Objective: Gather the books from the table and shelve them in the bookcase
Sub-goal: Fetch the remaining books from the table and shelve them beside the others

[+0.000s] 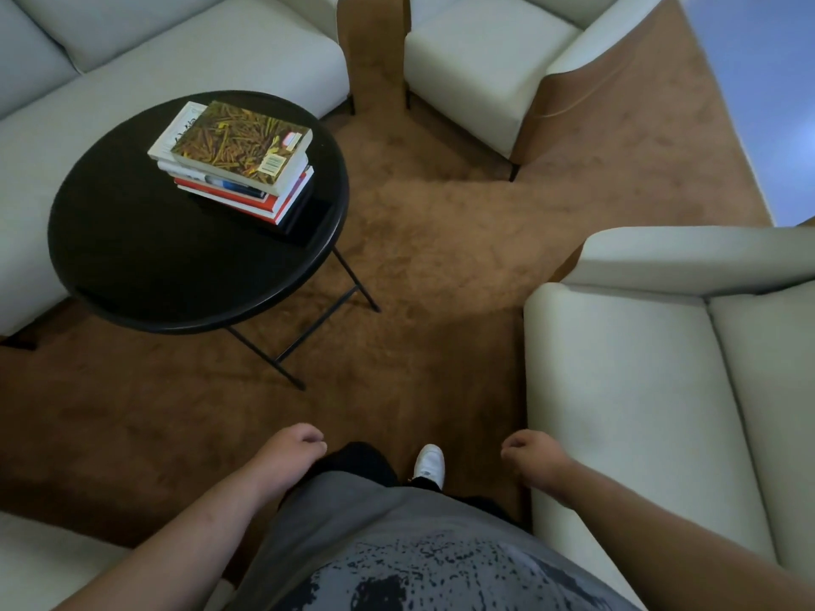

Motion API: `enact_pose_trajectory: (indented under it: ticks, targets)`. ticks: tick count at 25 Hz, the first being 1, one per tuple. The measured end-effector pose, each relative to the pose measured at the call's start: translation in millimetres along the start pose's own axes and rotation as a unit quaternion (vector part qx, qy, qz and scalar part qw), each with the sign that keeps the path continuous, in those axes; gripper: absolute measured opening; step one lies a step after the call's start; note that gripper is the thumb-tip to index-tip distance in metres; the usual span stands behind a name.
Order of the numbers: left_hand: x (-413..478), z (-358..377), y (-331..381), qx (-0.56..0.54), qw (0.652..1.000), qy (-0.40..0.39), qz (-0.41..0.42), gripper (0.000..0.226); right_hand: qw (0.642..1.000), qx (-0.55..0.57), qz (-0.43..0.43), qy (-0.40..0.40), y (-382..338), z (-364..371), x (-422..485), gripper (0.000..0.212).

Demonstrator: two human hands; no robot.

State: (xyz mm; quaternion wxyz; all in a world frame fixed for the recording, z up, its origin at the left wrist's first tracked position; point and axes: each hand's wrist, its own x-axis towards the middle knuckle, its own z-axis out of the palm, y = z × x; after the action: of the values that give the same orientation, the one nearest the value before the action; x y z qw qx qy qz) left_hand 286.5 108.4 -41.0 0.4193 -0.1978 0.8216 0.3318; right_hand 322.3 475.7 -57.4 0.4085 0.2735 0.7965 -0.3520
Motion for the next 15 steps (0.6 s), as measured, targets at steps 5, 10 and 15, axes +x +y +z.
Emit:
enact_pose_trajectory:
  ticks: [5,10,15]
  targets:
    - [36,-31,29,-0.009,1.000,0.005,-0.016,0.029,1.000,-0.004,0.013,-0.015,-27,-28,35,0.008]
    - [88,-72,67,-0.003,1.000,0.006,-0.029,0.018,0.999,-0.021,0.025,-0.032,-83,-67,86,0.008]
    - [138,-121,120,-0.004,1.000,0.010,-0.018,0.010,0.999,-0.015,0.014,-0.029,-165,-112,134,0.010]
